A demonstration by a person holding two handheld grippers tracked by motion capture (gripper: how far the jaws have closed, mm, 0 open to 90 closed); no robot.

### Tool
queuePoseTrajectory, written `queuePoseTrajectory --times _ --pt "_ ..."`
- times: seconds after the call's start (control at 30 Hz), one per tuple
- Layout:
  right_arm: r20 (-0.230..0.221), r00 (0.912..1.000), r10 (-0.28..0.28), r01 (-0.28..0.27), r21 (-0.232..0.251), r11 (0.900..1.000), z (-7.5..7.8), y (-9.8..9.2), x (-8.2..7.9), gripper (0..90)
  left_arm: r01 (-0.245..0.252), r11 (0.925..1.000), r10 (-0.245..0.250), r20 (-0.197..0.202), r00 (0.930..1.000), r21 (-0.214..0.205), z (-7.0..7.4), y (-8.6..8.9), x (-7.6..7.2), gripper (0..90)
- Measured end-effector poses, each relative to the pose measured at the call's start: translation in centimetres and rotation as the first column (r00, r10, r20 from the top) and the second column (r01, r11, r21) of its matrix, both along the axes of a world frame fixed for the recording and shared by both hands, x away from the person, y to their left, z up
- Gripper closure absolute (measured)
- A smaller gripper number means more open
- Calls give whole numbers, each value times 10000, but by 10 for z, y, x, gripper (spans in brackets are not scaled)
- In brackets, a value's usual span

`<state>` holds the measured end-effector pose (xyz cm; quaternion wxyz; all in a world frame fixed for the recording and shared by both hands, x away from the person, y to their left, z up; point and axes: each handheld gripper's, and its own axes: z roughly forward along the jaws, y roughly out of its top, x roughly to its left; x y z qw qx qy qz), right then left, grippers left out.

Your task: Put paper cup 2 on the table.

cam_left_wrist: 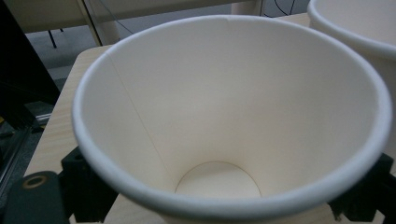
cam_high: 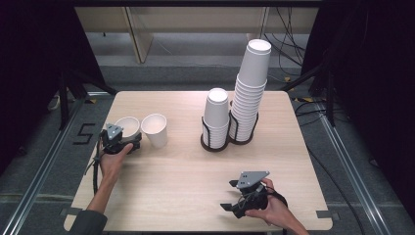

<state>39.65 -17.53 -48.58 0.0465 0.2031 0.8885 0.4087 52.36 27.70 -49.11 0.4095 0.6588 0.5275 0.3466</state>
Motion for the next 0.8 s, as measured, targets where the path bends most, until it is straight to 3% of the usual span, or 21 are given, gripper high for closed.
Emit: queuePoseTrajectory --times 0.03,0.1,0.23,0.43,0.53,0.73,0.8 --pt "149 9999 54 -54 0 10000 0 0 0 171 43 10000 -42 29 10000 -49 -1 0 -1 130" --pt "-102 9999 -37 37 54 10000 0 0 -1 172 119 9998 -119 16 9999 -127 -3 1 -3 134" --pt "19 10000 -47 47 -10 10000 0 -1 0 171 219 9998 -218 -386 9990 15 -4 3 -5 145" --pt "-27 10000 -51 51 -5 10000 0 -1 0 171 331 9994 -326 -612 9976 82 -6 3 -6 146" --pt "-166 9998 -70 70 20 10000 0 0 -1 171 341 9991 -359 -661 9972 -269 -9 6 -7 147" --pt "25 9999 98 -98 -18 10000 -1 0 1 171 537 9982 -557 -798 9953 -272 -12 7 -15 146" --pt "-71 10000 -28 28 -76 10000 -1 0 0 171 568 9970 -615 -919 9939 -526 -11 8 -17 146"
